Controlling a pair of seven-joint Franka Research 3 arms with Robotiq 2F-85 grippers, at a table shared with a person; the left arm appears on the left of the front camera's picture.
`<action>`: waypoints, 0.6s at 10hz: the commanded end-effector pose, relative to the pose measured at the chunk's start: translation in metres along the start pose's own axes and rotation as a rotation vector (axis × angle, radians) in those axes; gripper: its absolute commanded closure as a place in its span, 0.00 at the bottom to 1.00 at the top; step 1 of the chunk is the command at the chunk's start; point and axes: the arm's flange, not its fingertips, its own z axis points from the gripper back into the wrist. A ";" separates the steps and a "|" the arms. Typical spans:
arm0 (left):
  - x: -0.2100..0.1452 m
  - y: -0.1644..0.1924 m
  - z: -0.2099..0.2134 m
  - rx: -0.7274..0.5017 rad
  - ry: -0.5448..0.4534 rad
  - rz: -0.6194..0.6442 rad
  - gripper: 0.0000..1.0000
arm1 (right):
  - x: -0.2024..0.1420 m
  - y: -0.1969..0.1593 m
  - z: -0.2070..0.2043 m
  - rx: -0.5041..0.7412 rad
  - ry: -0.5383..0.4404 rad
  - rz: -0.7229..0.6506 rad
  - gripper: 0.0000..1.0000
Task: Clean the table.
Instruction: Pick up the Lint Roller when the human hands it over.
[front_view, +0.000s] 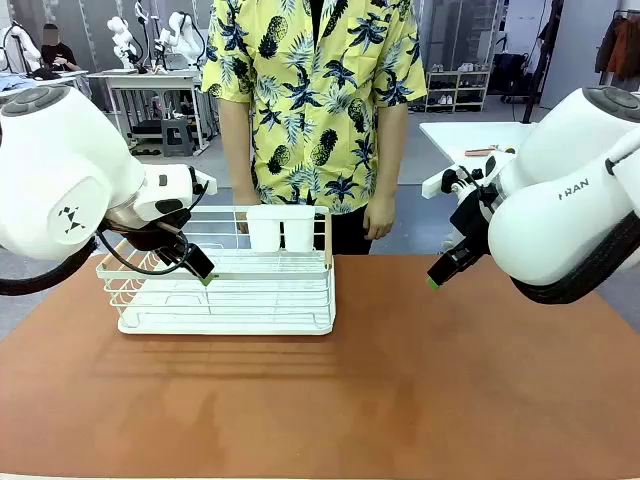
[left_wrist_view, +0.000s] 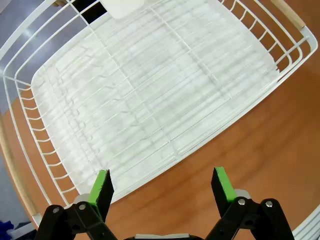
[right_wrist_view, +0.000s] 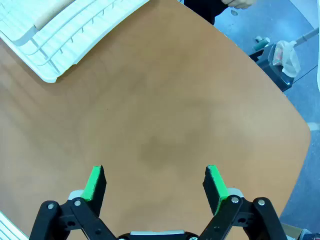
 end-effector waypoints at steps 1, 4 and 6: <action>0.000 0.000 0.000 0.000 0.000 -0.001 0.00 | 0.000 0.000 0.000 0.000 0.000 0.000 0.00; 0.000 0.000 0.000 0.000 0.000 -0.001 0.00 | 0.000 0.000 0.000 0.000 0.000 0.000 0.00; 0.000 0.000 0.000 0.000 0.000 -0.001 0.00 | 0.000 0.000 0.000 0.000 0.000 0.000 0.00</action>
